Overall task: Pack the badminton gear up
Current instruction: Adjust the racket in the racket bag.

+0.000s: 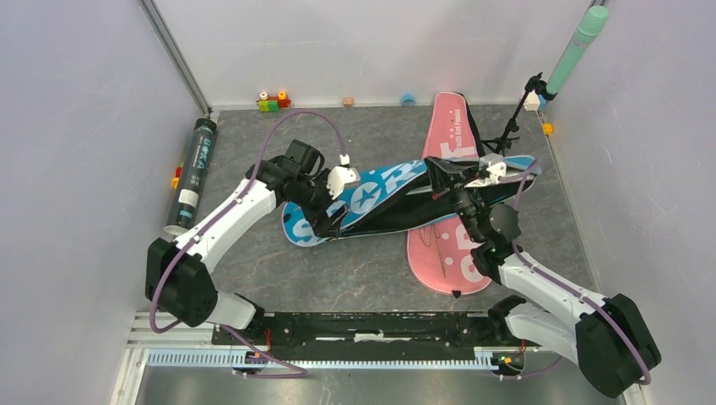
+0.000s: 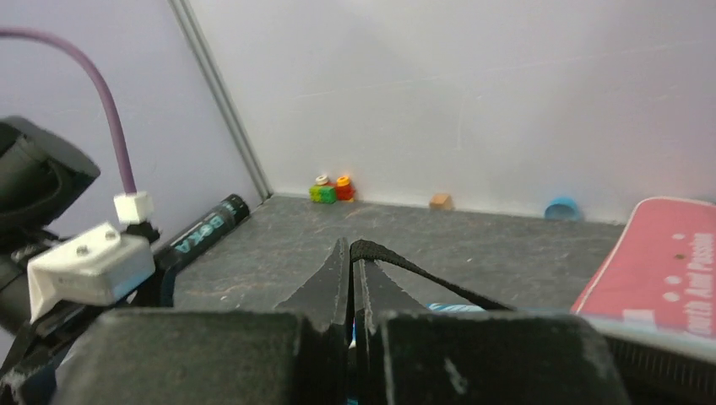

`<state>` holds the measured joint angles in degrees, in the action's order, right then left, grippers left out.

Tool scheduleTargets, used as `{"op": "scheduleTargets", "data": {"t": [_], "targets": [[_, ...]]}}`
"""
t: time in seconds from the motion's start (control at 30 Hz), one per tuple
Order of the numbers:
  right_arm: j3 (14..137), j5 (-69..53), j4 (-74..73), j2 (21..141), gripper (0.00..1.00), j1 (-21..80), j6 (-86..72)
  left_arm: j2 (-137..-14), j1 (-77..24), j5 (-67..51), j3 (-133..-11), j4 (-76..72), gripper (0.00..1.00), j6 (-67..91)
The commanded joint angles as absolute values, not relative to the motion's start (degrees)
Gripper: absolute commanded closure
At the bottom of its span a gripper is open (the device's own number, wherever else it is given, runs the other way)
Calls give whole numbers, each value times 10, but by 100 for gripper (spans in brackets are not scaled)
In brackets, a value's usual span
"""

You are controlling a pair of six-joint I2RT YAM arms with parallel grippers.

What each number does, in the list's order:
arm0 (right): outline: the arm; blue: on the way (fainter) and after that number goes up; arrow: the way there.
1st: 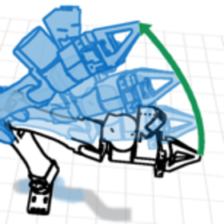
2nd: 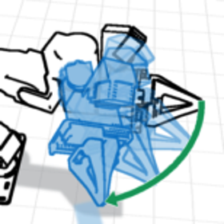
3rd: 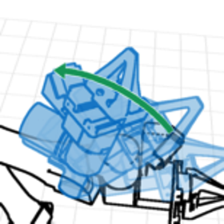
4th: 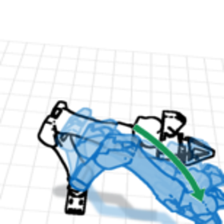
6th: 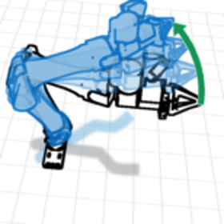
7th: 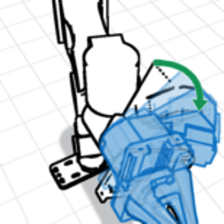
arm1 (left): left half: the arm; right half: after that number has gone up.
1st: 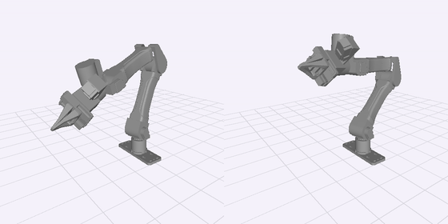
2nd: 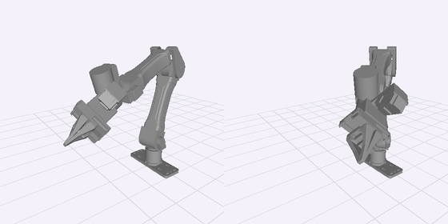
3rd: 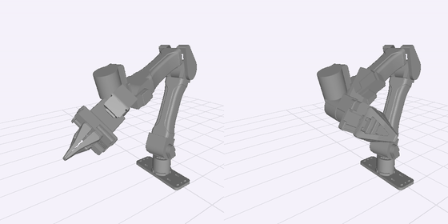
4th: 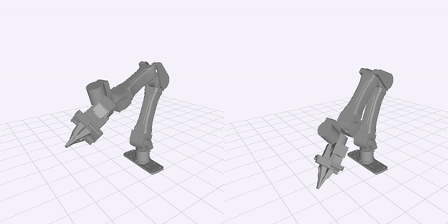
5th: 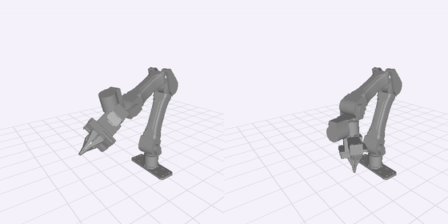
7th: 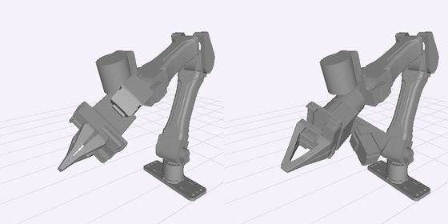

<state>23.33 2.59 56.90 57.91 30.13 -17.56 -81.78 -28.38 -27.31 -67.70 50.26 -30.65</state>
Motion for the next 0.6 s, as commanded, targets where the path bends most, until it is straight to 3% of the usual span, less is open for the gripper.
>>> {"op": "scheduleTargets", "data": {"t": [0.0,0.17,0.33,0.57], "targets": [[250,17,610,569,100,313,-219,-794,-286,-303,-753,498,0,-331],[266,28,545,544,100,313,-260,-784,-286,-286,-798,429,0,-269],[299,-18,470,539,100,302,-311,-868,-286,-304,-837,363,0,-221],[315,-116,436,545,100,246,-407,-995,-307,-427,-901,386,0,-278]]}}
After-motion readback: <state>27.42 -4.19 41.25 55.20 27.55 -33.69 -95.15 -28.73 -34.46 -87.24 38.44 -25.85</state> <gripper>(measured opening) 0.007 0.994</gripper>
